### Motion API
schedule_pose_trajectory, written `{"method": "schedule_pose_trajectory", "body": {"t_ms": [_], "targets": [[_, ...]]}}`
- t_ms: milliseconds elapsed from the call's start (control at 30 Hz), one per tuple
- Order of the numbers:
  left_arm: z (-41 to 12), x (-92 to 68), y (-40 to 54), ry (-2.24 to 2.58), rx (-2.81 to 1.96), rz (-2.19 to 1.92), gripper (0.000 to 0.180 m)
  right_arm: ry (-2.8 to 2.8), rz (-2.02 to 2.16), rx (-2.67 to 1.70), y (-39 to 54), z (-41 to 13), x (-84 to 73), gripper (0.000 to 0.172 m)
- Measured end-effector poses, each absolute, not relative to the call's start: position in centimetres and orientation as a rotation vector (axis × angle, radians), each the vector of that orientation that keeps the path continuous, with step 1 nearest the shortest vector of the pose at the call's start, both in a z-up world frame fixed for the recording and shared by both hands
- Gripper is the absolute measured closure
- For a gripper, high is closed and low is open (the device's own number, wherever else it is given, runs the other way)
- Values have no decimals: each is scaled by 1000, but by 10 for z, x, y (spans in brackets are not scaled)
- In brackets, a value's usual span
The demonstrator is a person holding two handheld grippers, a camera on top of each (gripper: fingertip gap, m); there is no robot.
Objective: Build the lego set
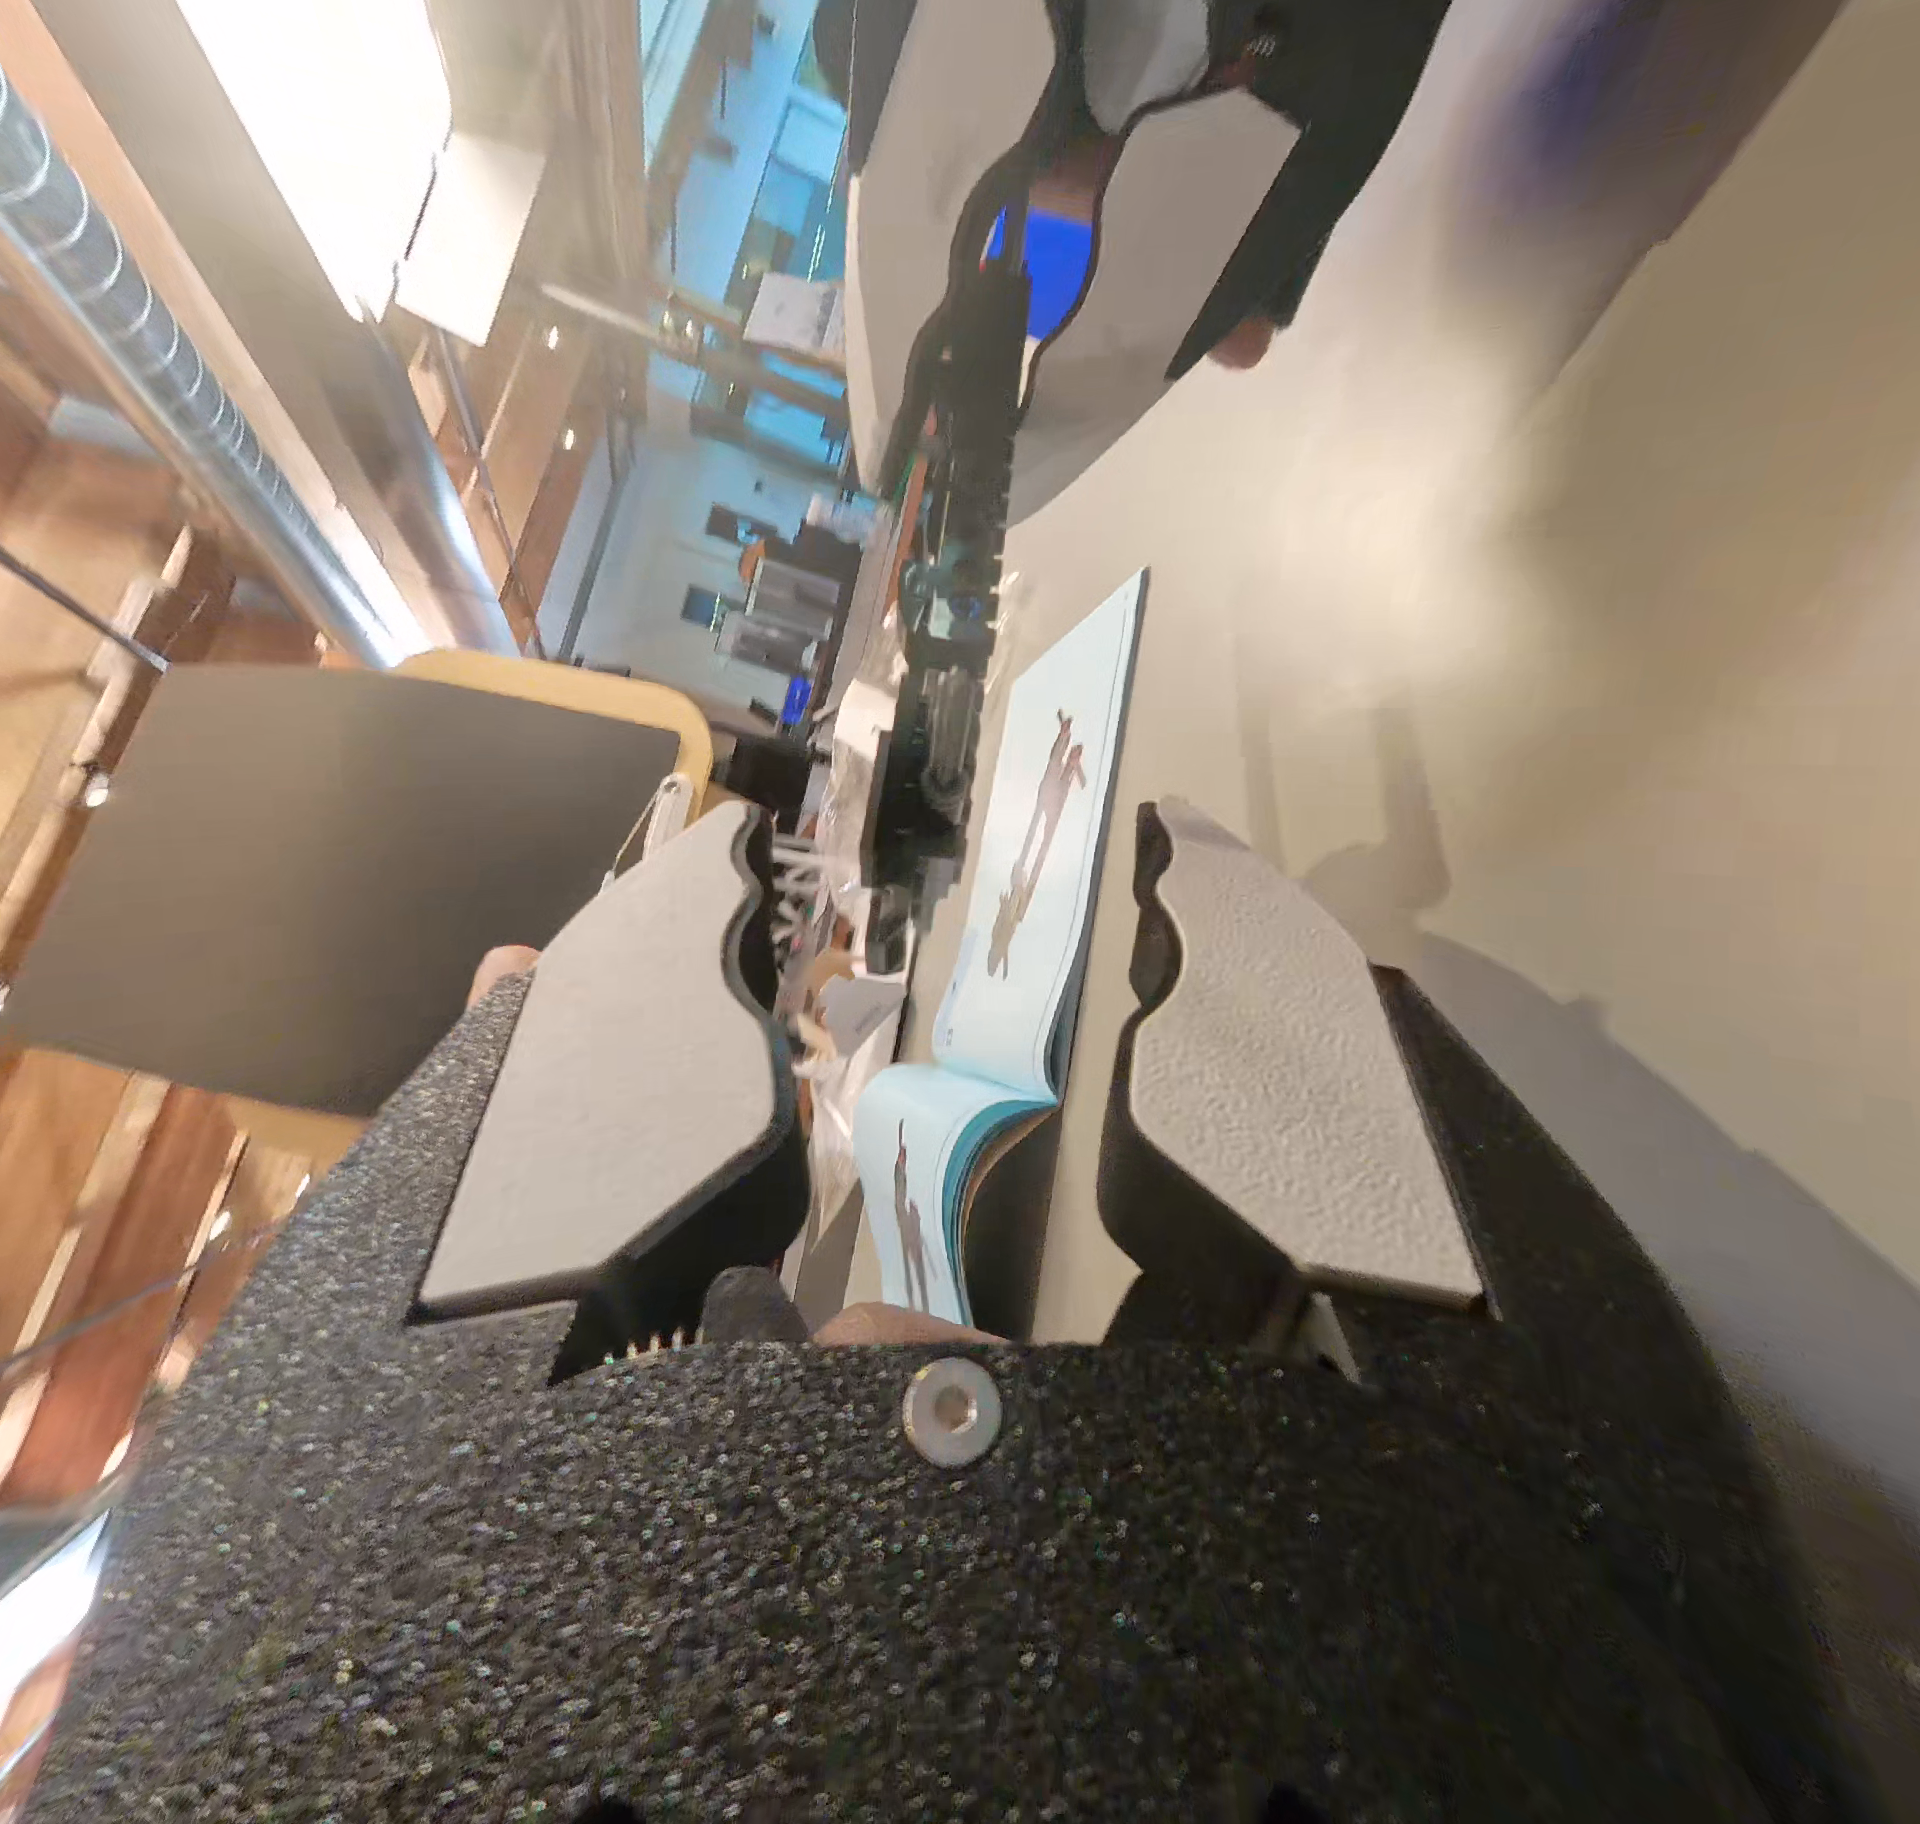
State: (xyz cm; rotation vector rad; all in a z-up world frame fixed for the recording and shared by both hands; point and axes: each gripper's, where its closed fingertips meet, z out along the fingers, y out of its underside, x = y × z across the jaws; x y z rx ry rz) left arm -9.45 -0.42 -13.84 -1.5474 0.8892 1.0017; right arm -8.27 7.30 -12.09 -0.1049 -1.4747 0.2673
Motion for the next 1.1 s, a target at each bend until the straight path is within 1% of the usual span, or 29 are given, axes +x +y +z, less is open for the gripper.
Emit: {"method": "schedule_pose_trajectory", "body": {"t_ms": [100,233,633,700,733,767,833,967,1033,1100], "targets": [[-136,-86,-4,937,-1478,935,114,-1465,342,-21,62,-121,-77,154],[-137,-74,-6,1014,-1415,861,121,-1456,436,28,52,-120,-70,154],[-144,-57,0,1101,-1384,867,132,-1464,556,88,38,-121,-68,154],[-144,-54,1,1111,-1369,863,138,-1462,573,109,34,-122,-66,154],[-143,-51,1,1113,-1354,862,145,-1468,569,116,33,-123,-67,154],[-142,-49,0,1112,-1339,857,157,-1479,561,122,33,-126,-68,154],[-142,-47,1,1108,-1331,859,160,-1492,546,119,33,-130,-70,154],[-150,-59,5,1056,-1404,880,160,-1523,480,93,41,-134,-75,144],[-153,-69,6,1024,-1443,901,160,-1549,421,99,45,-137,-74,134],[-153,-79,7,989,-1482,931,160,-1562,361,115,48,-138,-70,131]]}}
